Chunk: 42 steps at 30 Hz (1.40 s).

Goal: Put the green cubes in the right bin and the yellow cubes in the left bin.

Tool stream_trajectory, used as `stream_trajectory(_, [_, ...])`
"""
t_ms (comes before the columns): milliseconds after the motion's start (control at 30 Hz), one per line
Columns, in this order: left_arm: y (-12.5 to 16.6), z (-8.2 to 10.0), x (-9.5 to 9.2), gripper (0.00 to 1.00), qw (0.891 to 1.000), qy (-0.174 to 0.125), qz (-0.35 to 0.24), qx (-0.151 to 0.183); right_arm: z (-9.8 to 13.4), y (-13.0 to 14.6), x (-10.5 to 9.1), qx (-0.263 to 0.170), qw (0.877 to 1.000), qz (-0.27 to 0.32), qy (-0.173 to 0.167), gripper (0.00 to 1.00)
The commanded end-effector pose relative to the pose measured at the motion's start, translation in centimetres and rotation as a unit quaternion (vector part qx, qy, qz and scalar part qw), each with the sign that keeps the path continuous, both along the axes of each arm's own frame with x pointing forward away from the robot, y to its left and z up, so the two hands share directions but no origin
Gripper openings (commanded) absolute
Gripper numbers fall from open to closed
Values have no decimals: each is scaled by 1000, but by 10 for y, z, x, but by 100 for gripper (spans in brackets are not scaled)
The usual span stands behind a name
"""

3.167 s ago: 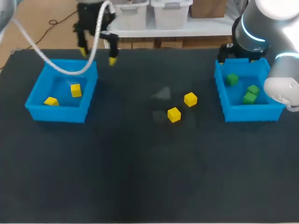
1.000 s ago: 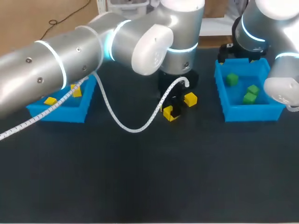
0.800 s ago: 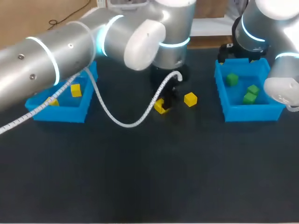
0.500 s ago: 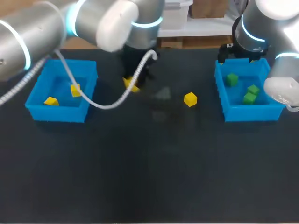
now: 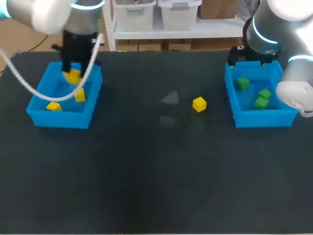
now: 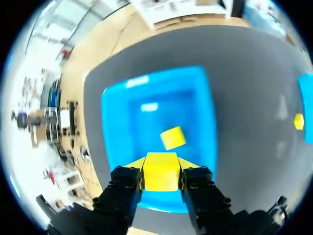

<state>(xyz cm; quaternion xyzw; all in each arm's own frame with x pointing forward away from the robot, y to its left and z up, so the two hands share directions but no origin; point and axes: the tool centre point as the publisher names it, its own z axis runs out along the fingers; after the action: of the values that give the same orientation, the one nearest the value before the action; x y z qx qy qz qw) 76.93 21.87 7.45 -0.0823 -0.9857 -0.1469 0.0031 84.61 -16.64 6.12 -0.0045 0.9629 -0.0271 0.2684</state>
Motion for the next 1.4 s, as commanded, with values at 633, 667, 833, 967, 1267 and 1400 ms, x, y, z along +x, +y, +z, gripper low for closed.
stream_trajectory(633, [-61, 35, -4, 100, 981, -138, -105, -82, 0, 0, -2, 0, 1000, 0, -2, 100])
stream_trajectory(667, [-76, 37, -2, 100, 978, -137, -126, -91, 0, 0, -2, 0, 1000, 0, -2, 100])
stream_trajectory(833, [-154, 37, -1, 100, 955, -114, -243, -126, 0, 0, -2, 0, 1000, 0, -2, 100])
stream_trajectory(967, [-206, 28, -2, 100, 933, -93, -319, -140, 0, 0, -2, 0, 1000, 0, -2, 100])
stream_trajectory(1267, [-283, 12, -9, 100, 896, -48, -406, -173, 0, 0, -2, 0, 1000, 0, -2, 100])
stream_trajectory(1400, [-306, 9, -7, 100, 887, -51, -421, -181, 0, 0, -2, 0, 1000, 0, -2, 100])
